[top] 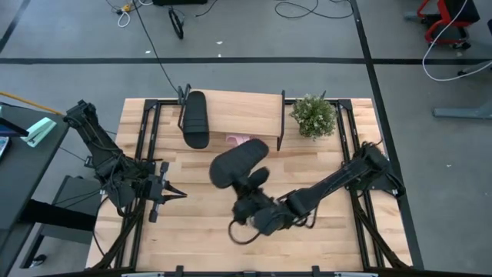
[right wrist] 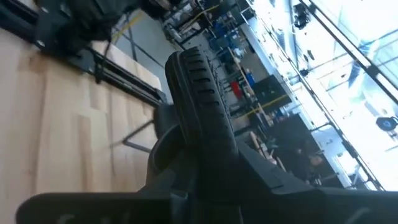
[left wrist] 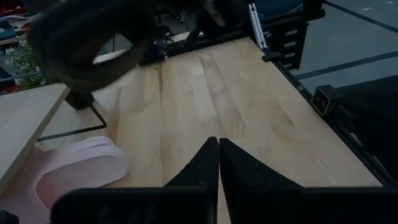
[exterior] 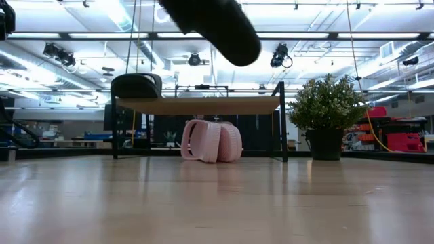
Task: Pick and place slides into the shelf
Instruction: Put the black slide on the shelf
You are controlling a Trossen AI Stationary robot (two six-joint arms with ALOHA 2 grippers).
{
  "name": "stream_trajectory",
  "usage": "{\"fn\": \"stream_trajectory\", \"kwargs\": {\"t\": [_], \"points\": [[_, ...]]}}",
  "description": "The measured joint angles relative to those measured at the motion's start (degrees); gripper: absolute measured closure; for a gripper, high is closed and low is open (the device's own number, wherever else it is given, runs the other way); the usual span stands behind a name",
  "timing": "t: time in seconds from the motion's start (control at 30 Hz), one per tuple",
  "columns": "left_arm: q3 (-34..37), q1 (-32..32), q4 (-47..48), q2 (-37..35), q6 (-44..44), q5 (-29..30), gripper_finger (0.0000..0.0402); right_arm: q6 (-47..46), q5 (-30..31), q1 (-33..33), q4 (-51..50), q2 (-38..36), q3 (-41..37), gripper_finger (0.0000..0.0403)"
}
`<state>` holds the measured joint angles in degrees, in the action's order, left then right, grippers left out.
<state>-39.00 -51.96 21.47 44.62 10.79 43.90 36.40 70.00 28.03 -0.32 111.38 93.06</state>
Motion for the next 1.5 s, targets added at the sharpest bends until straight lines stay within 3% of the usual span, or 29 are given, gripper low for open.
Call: {"fn": "stream_trajectory", "kwargs": {"t": [0.17, 0.37, 0.63, 1.0, 1.2, 1.5], "points": [[0.00, 0.02, 0.07, 0.00, -0.07, 0.00, 0.0391, -0.35, 0.40, -0.58, 4.75, -8.25, -8.36, 0.0325], [0.00, 0.02, -0.30, 0.00, -1.24, 0.00, 0.0386, -0.32, -5.69, -0.51, 8.69, -14.00, -12.67, 0.0325], [0.00, 0.04, -0.26, 0.00, -2.49, 0.02, 0.0377, -2.39, -20.77, -0.46, 10.04, -15.00, -11.31, 0.0327], [0.00, 0.02, -0.44, 0.00, -4.22, 0.00, 0.0363, -6.81, -43.60, -0.42, 21.46, -18.69, -11.04, 0.0328], [0.00, 0.02, -2.73, 0.00, -7.49, 0.01, 0.0356, -6.10, -46.10, -0.18, 24.66, -18.89, -11.04, 0.0328], [-0.02, 0.03, -4.11, 0.00, -9.84, 0.02, 0.0362, -17.27, -47.88, -2.74, 24.40, -18.89, -11.04, 0.0329]]}}
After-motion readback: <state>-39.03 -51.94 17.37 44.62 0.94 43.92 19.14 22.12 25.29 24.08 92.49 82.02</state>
